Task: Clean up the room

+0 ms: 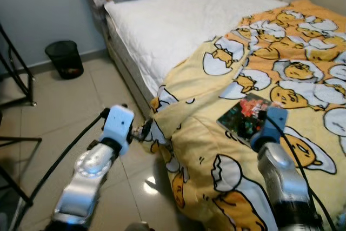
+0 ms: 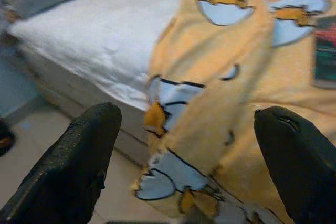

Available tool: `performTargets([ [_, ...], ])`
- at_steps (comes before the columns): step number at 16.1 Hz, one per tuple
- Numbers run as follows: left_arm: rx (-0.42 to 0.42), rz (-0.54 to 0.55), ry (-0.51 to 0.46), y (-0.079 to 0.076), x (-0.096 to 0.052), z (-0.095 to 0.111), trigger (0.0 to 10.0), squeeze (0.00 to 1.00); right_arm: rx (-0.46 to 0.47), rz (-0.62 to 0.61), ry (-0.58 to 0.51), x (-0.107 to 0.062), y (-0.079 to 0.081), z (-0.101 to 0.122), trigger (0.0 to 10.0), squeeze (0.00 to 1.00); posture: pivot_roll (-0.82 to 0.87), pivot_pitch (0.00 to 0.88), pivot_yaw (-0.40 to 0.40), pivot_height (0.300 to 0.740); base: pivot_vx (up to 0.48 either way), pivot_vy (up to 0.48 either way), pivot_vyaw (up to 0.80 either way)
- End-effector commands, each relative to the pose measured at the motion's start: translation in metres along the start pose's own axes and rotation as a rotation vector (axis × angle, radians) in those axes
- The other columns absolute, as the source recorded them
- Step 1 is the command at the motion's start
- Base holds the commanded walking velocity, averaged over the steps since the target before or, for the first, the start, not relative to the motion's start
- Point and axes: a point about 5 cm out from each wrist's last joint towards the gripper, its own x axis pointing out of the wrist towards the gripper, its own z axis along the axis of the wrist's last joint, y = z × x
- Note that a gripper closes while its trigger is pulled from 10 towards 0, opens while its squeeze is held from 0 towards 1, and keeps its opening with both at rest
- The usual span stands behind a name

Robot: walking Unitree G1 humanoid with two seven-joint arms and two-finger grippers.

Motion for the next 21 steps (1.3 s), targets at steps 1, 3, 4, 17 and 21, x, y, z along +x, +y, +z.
performTargets([
  [1, 0.008, -0.104, -0.010, -0.005, 0.001, 0.002, 10.0, 1.00, 0.019, -0.035, 0.047, 0.007, -0.005, -0.002, 10.0, 0.00, 0.16, 0.000, -0.006, 0.740, 0.000, 0.000, 0.00],
  [3, -0.006, -0.257, 0.001, -0.008, 0.000, 0.003, 10.0, 1.00, 0.152, -0.051, 0.092, 0.019, -0.009, -0.004, 10.0, 0.00, 0.17, 0.000, 0.005, 0.740, 0.000, 0.000, 0.00],
  [4, -0.009, -0.373, 0.016, -0.012, -0.003, 0.004, 10.0, 1.00, 0.208, -0.096, 0.111, 0.025, -0.015, -0.005, 10.0, 0.00, 0.17, 0.000, 0.010, 0.740, 0.000, 0.000, 0.00],
  [17, -0.003, -0.684, 0.077, -0.018, -0.020, 0.010, 10.0, 0.99, 0.410, -0.242, 0.201, 0.032, -0.047, -0.021, 10.0, 0.00, 0.19, 0.000, 0.045, 0.740, 0.000, 0.000, 0.00],
  [21, 0.000, -0.701, 0.090, -0.018, -0.023, 0.012, 10.0, 0.98, 0.550, -0.135, 0.184, 0.032, -0.038, -0.026, 10.0, 0.00, 0.20, 0.000, 0.049, 0.740, 0.000, 0.000, 0.00],
])
